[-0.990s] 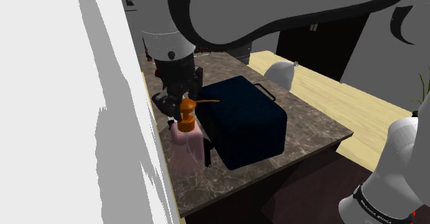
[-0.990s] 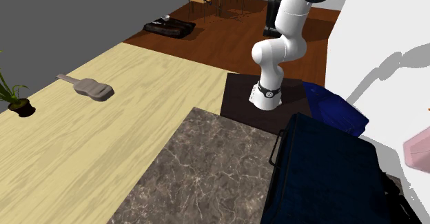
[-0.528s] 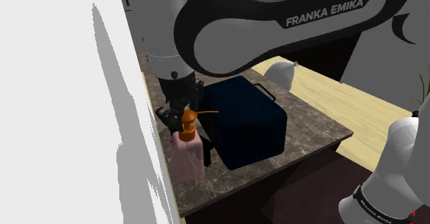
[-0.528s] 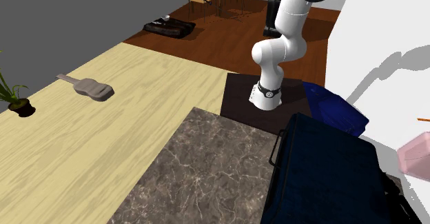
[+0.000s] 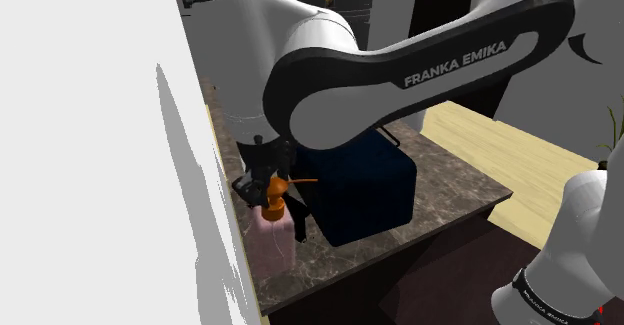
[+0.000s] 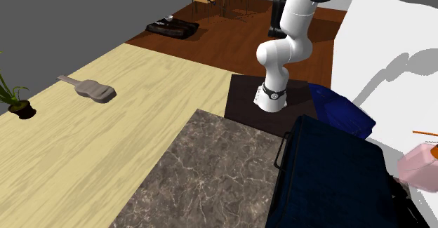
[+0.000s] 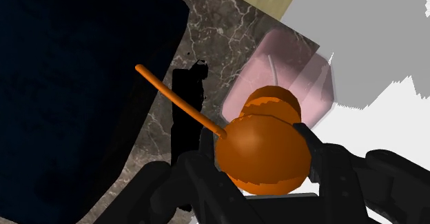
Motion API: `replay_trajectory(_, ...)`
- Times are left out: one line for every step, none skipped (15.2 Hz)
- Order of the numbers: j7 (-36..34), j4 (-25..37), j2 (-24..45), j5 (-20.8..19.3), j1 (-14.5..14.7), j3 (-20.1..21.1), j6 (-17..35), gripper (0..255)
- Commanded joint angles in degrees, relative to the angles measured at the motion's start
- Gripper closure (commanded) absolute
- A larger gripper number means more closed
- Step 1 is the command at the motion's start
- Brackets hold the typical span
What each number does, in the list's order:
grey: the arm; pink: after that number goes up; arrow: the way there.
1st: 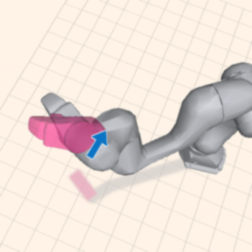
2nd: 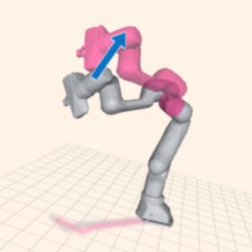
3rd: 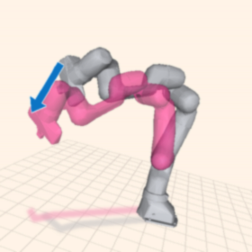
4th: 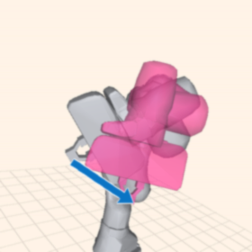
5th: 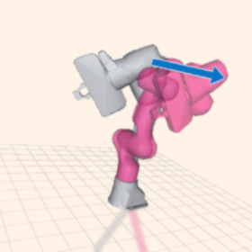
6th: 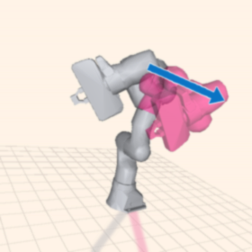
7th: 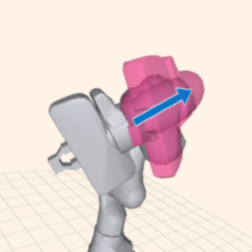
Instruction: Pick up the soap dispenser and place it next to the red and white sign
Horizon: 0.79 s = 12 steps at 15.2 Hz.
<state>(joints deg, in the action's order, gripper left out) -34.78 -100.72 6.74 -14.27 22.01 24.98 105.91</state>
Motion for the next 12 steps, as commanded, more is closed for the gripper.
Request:
replay_trajectory(-0.3,-1.2,0.3,-0.2,0.0,-0.1,1.4,255)
replay_trajectory(-0.5,-1.8,0.4,-0.3,0.0,-0.1,2.2,255)
replay_trajectory(-0.7,-2.4,0.5,-0.5,-0.1,-0.1,2.9,255)
replay_trajectory(-0.8,-3.0,0.7,-0.6,-0.1,-0.1,3.6,255)
replay_trajectory(-1.0,-3.6,0.9,-0.7,-0.1,-0.2,4.3,255)
replay_trajectory(-1.2,-4.1,1.0,-0.9,-0.1,-0.2,5.0,255)
replay_trajectory(-1.4,-4.7,1.2,-1.0,-0.1,-0.2,5.7,255)
replay_trajectory(-1.6,-5.2,1.4,-1.2,-0.1,-0.2,6.3,255)
replay_trajectory(-1.8,-5.7,1.6,-1.4,0.0,-0.3,7.0,255)
replay_trajectory(-2.0,-6.2,1.8,-1.5,0.0,-0.3,7.7,255)
replay_trajectory(-2.3,-6.7,2.1,-1.7,0.0,-0.3,8.4,255)
replay_trajectory(-2.5,-7.2,2.3,-1.9,0.0,-0.4,9.1,255)
